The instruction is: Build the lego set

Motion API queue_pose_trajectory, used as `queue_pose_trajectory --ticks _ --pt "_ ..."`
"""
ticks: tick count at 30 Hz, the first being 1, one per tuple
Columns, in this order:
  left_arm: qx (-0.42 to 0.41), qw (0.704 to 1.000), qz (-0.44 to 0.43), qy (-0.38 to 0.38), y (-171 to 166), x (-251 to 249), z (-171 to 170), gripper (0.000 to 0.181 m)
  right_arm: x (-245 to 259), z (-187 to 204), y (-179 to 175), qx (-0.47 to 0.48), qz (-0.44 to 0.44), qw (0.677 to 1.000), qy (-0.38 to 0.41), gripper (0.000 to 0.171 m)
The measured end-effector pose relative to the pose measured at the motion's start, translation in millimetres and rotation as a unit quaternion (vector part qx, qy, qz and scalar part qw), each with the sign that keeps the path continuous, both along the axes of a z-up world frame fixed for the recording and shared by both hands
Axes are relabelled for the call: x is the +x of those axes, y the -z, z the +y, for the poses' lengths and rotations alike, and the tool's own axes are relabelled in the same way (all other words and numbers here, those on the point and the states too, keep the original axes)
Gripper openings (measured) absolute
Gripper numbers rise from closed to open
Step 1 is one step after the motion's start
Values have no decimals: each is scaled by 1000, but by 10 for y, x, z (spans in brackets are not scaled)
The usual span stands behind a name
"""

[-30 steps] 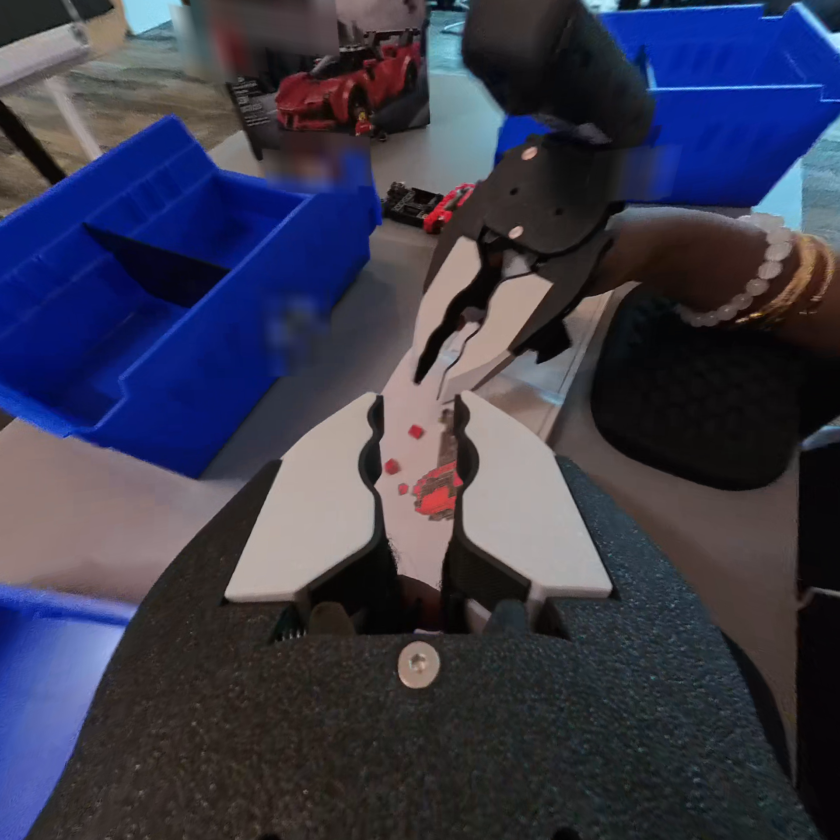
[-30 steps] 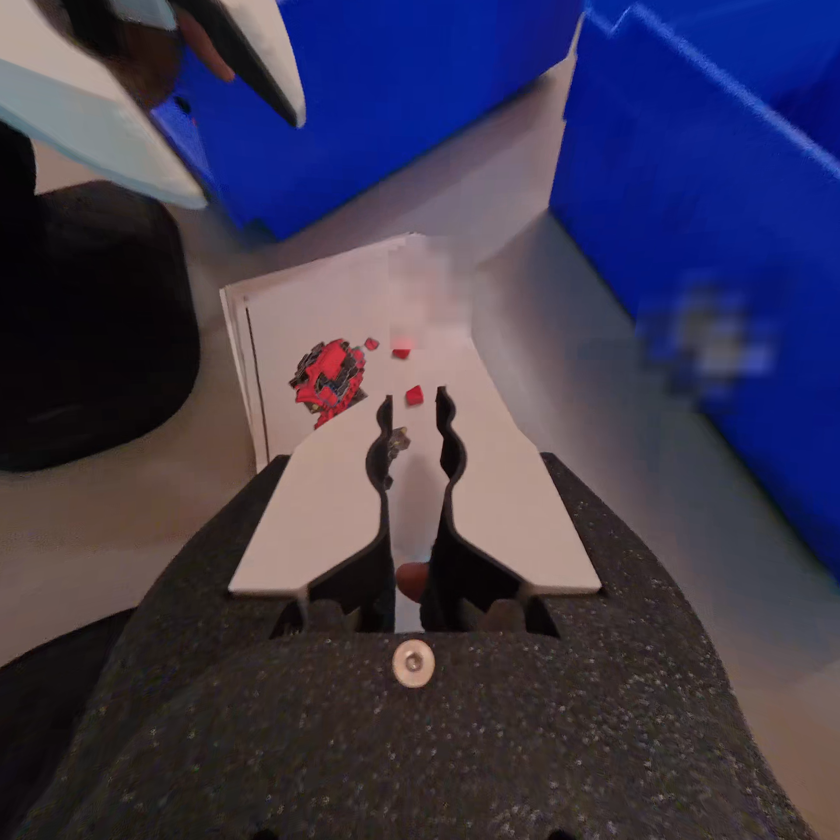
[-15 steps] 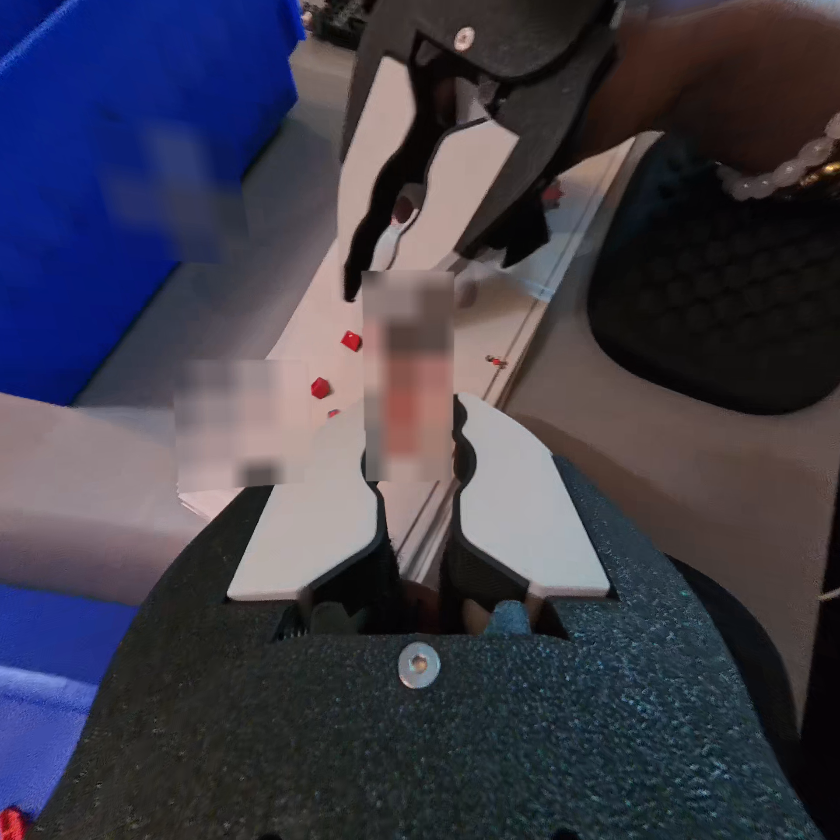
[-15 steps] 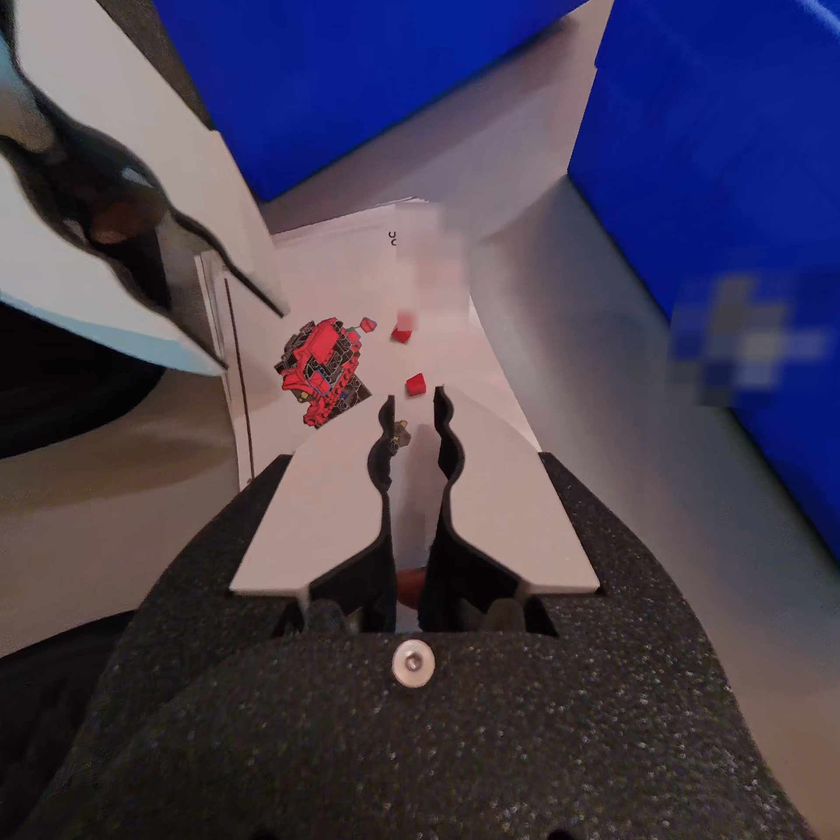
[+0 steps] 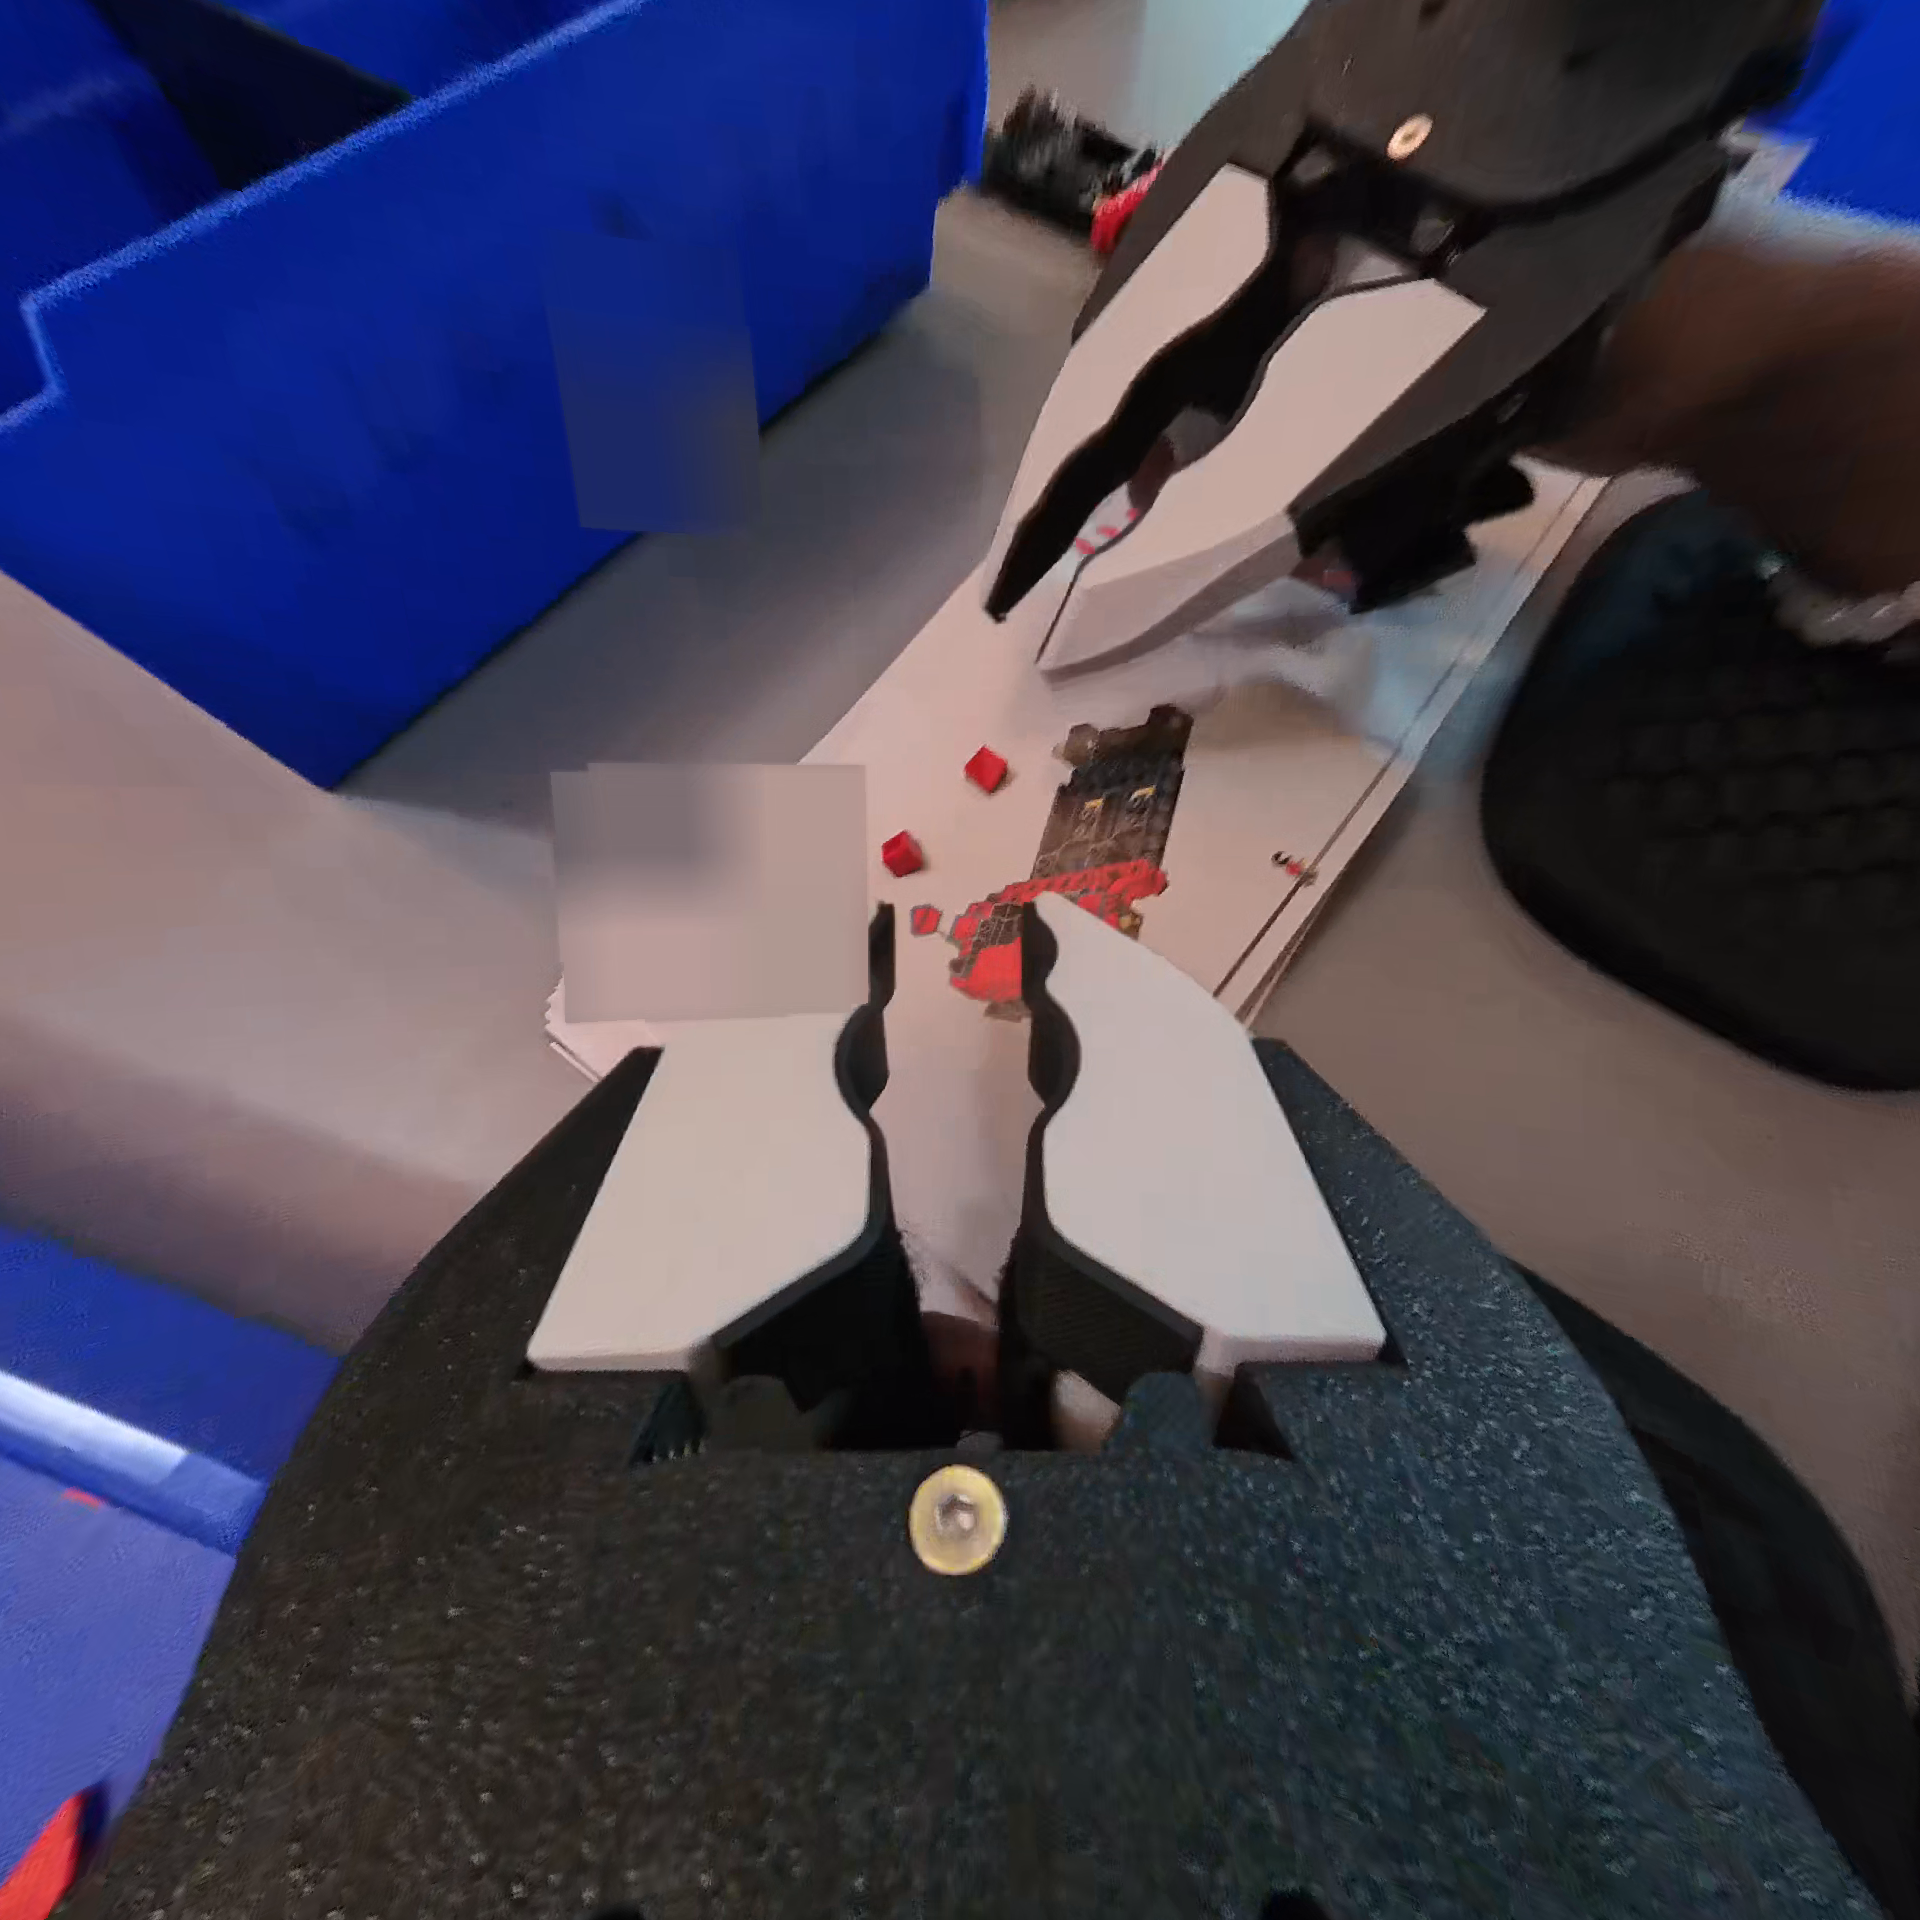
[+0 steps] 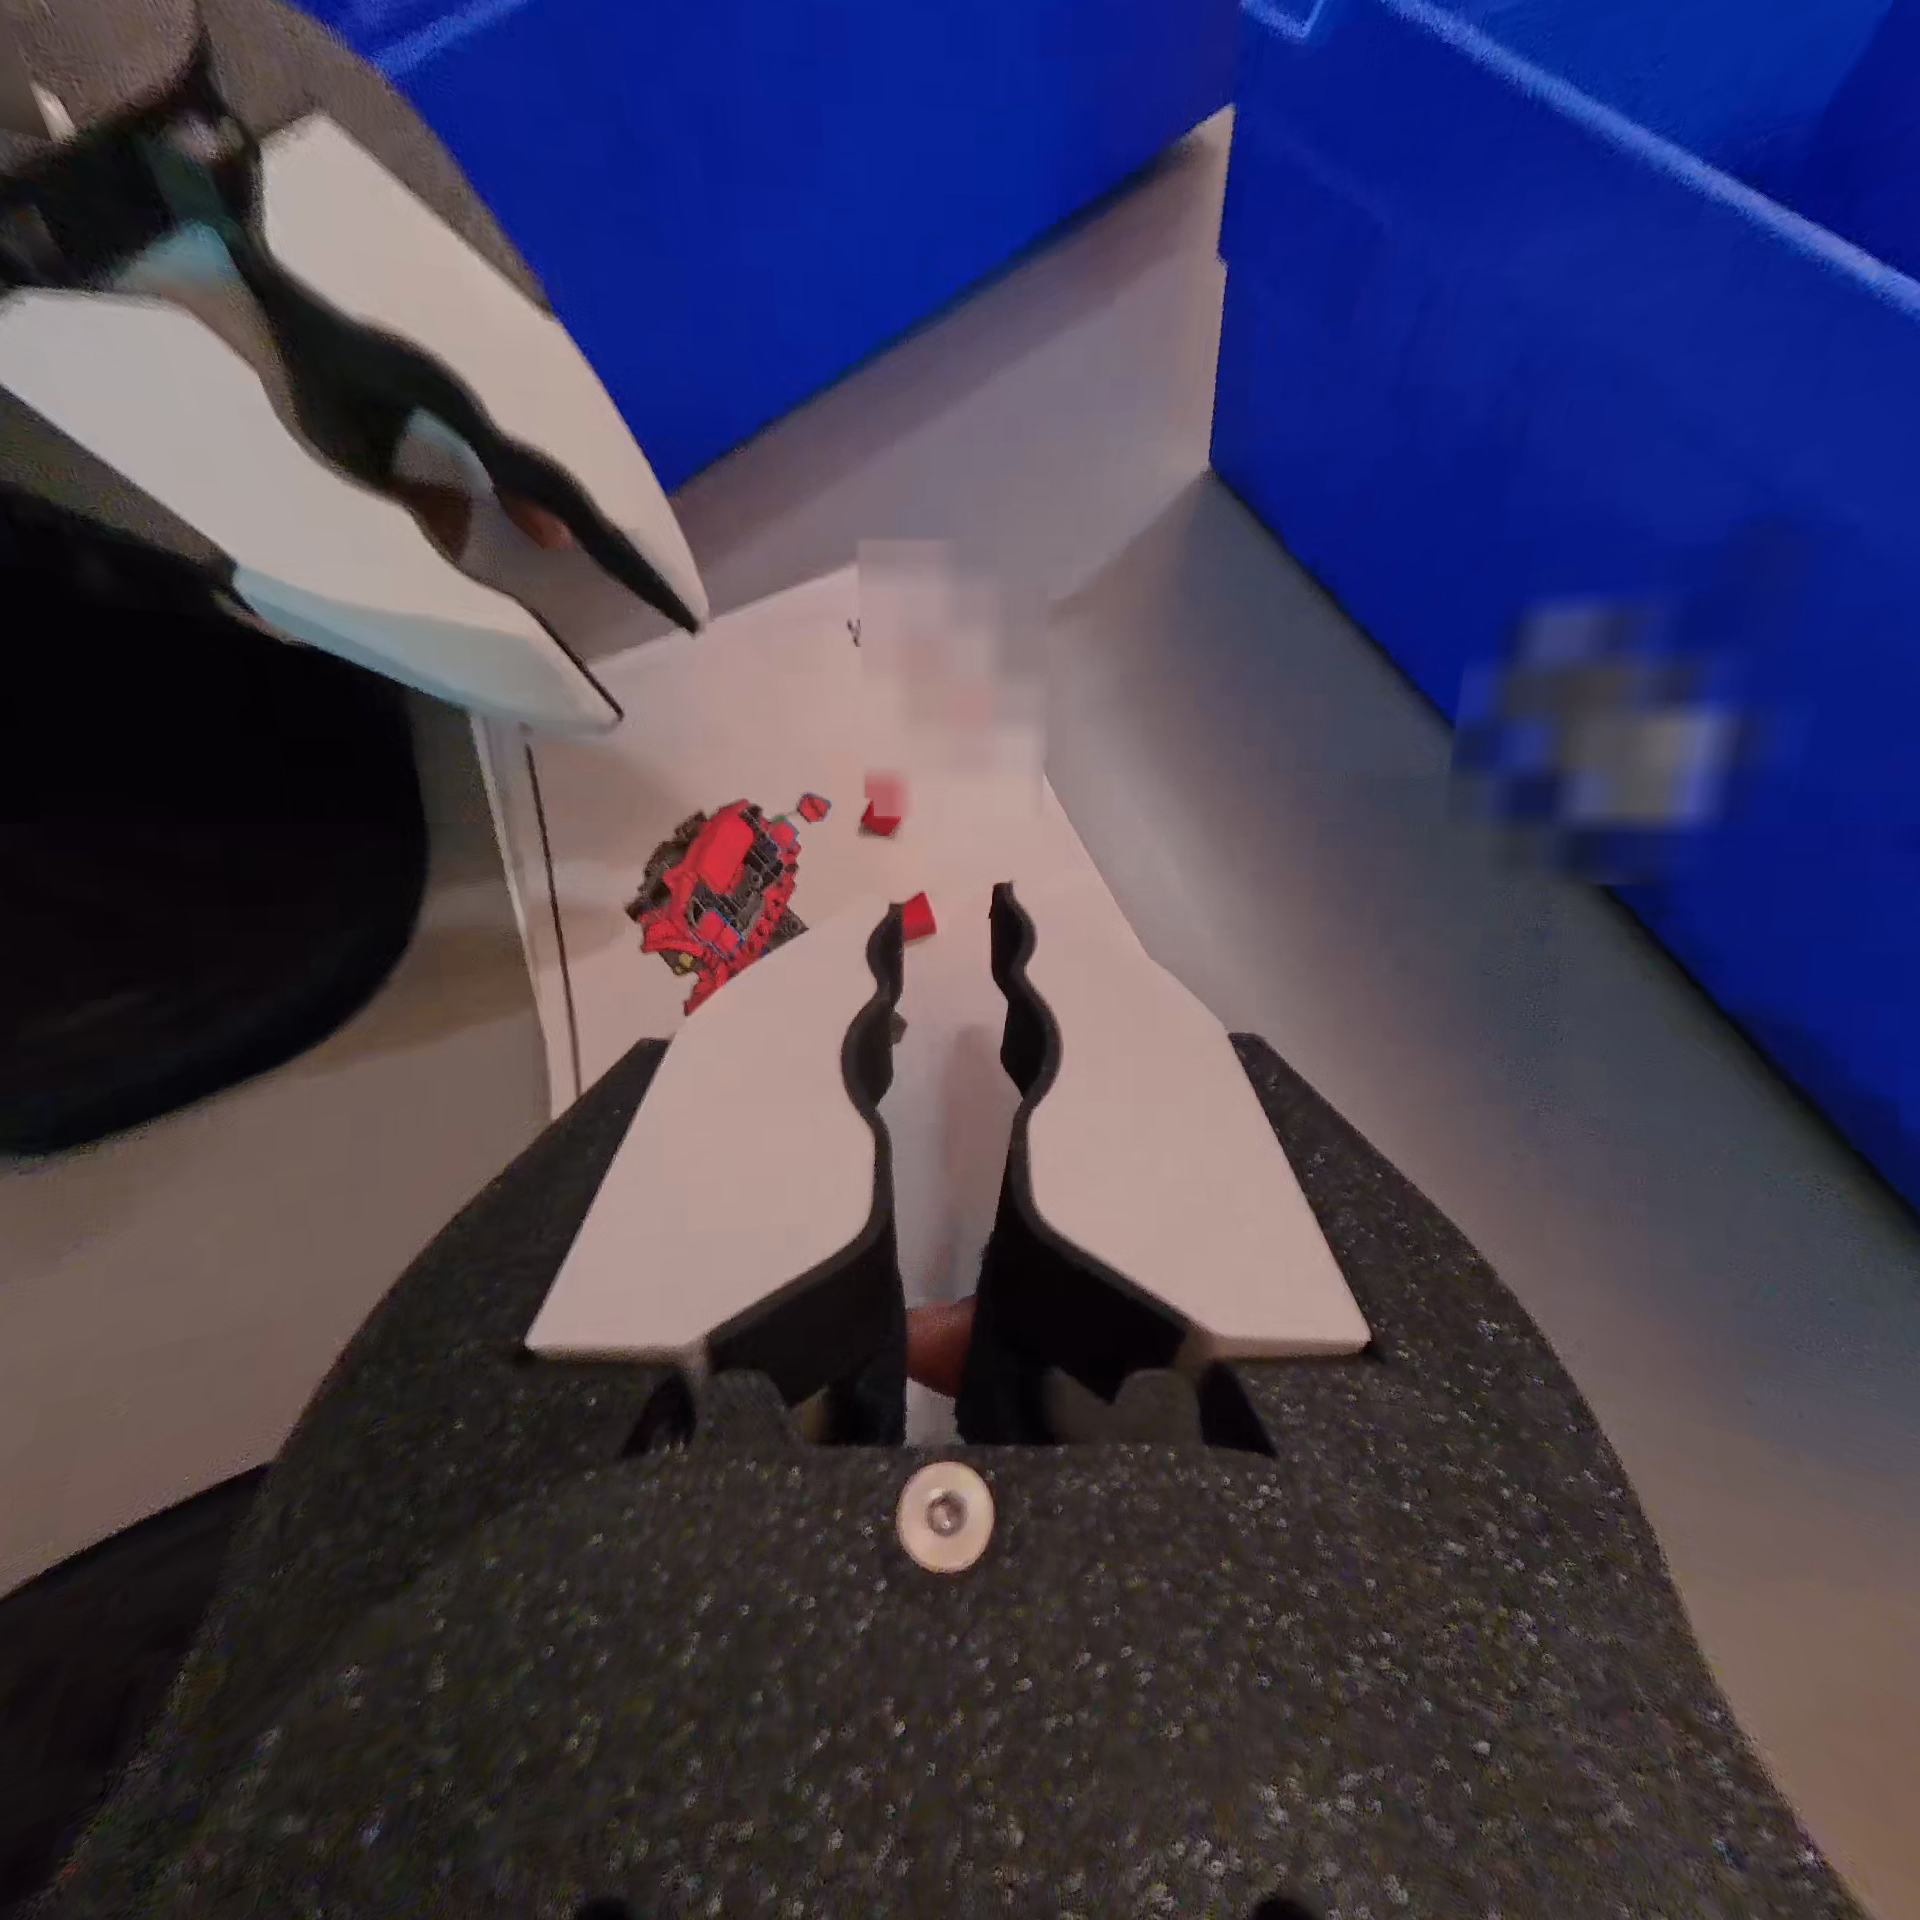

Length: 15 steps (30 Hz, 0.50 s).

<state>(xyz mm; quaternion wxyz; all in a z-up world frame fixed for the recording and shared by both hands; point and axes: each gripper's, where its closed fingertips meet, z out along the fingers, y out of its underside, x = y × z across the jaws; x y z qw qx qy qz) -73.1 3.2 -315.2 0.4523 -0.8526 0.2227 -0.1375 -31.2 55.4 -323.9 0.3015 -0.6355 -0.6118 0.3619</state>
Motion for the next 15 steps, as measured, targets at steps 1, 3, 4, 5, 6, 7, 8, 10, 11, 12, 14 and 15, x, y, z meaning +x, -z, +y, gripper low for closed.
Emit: queue_pose_trajectory --ticks 1,3,4,5,6,7,8,10,11,12,14,15 --pt "4 1000 -12 2 -13 13 -5 22 -2 -1 -34 -19 12 1000 2 16" --pt "7 1000 -14 0 6 8 -16 19 -10 -2 -79 -49 32 998 3 14" --pt "7 1000 -10 -1 17 3 -18 19 -14 -5 -80 -58 35 998 3 13" --pt "8 1000 -8 3 23 15 -24 19 -18 -13 -66 -63 33 997 1 12" --pt "9 1000 -7 10 25 33 -31 18 -21 -27 -36 -63 26 998 -4 12" --pt "8 1000 -5 15 34 45 -36 18 -22 -50 10 -56 12 998 -13 12" --pt "3 1000 -4 17 50 51 -38 18 -21 -69 64 -41 -4 999 -22 11" --pt "-7 1000 -4 20 77 58 -41 18 -31 -102 159 -1 -34 999 -37 11" --pt "-7 1000 -6 24 77 65 -45 18 -46 -110 192 16 -45 998 -40 12" --pt "-6 1000 -8 26 69 72 -49 18 -66 -112 215 29 -52 997 -39 13" --pt "-5 1000 -13 27 61 72 -51 18 -108 -143 235 38 -58 997 -44 17" --pt "-6 1000 -14 27 60 70 -50 18 -121 -148 248 41 -62 996 -45 18"
